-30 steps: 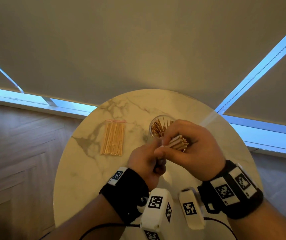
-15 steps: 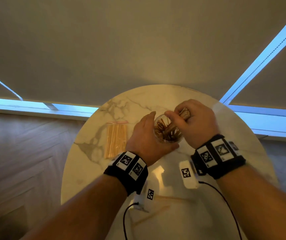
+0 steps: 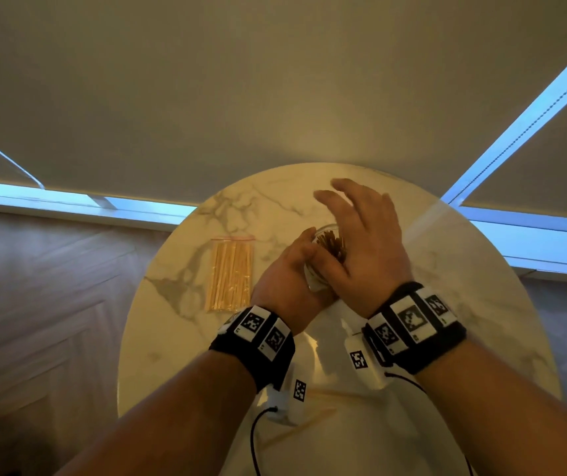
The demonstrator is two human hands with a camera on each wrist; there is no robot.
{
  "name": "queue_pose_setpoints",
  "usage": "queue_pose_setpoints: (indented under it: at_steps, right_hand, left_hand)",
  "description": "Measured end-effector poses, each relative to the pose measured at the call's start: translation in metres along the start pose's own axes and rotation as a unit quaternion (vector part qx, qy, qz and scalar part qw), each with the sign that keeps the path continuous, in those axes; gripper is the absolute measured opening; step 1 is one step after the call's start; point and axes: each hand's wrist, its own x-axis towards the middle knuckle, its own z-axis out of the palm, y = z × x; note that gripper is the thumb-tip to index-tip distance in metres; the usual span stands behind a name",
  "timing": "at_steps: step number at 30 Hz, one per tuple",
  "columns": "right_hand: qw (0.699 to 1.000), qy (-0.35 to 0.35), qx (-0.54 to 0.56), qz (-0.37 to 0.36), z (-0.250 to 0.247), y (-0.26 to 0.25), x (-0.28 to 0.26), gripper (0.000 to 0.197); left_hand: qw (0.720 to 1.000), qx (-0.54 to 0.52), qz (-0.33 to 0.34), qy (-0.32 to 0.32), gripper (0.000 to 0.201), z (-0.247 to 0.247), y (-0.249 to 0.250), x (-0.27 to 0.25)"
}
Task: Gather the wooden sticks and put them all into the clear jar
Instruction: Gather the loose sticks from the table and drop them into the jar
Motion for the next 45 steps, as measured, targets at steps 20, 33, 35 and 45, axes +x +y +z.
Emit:
queue_pose_setpoints:
  at_steps: [20, 33, 35, 45]
  right_hand:
    - [0.967, -0.23, -0.105, 0.006, 0.007, 0.014, -0.031, 0.082]
    - [0.938, -0.342, 0.011, 0.058, 0.004, 0.032, -0.269, 0.029]
    - [0.904, -0.42, 0.011, 0.082, 0.015, 0.021, -0.305, 0.038]
    - [0.912, -0.408, -0.027, 0.026, 0.043, -0.003, -0.325, 0.025]
  left_hand:
    - [0.999, -0.038, -0.023, -0.005, 0.082, -0.006, -0.002, 0.003]
    - [0.941, 0.293, -0.046, -0.164, 0.086, 0.048, -0.078, -0.131]
    - [0.925, 0.339, -0.022, -0.171, 0.088, 0.062, -0.083, -0.149]
    - [0.93, 0.337, 0.01, -0.144, 0.022, 0.103, -0.074, -0.155]
